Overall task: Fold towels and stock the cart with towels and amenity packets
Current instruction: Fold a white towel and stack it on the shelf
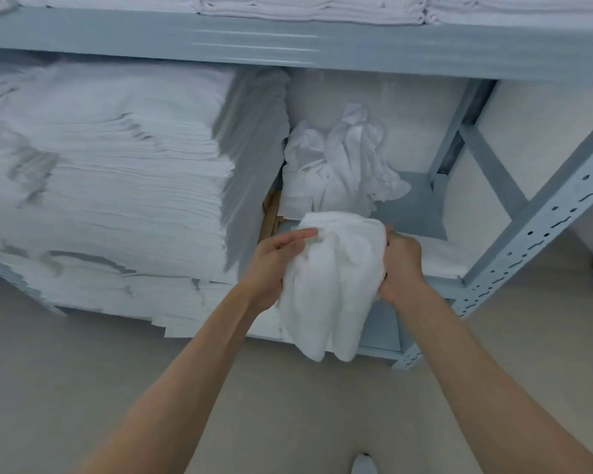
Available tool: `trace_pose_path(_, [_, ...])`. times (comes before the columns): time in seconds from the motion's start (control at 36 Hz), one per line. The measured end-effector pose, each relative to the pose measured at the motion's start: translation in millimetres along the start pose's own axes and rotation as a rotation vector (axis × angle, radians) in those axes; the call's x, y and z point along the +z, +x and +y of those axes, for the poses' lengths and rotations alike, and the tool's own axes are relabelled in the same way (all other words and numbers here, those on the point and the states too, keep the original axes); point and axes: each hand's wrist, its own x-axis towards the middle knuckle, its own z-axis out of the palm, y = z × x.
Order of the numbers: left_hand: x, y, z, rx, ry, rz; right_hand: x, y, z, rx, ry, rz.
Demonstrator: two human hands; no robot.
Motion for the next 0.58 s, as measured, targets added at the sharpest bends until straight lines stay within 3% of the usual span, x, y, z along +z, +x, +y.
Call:
trace_pose_path(0.08, [-21,-11,-5,0.006,-0.073,0.073,-10,-9,-3,0.218,0.052,-0.110])
trace_pose_path(0.25, [-51,-26,13,0.065,-0.176,0.149,-42,-13,18,0.299,-0.646,-0.246])
trace_pose_path(0.36, [-65,-33,28,0.099,-0.256,0.174,-61,-14,37,0.307,-0.884,-0.205])
trace_pose_path(0.53, [-71,-40,36,0.123,-0.299,0.244,-87,-2,62,0.369,-0.912,-0.168])
trace_pose_path(0.58, [-67,-39,36,0.109,-0.286,0.240,-89,0,66,0.395,-0.813,-0.188])
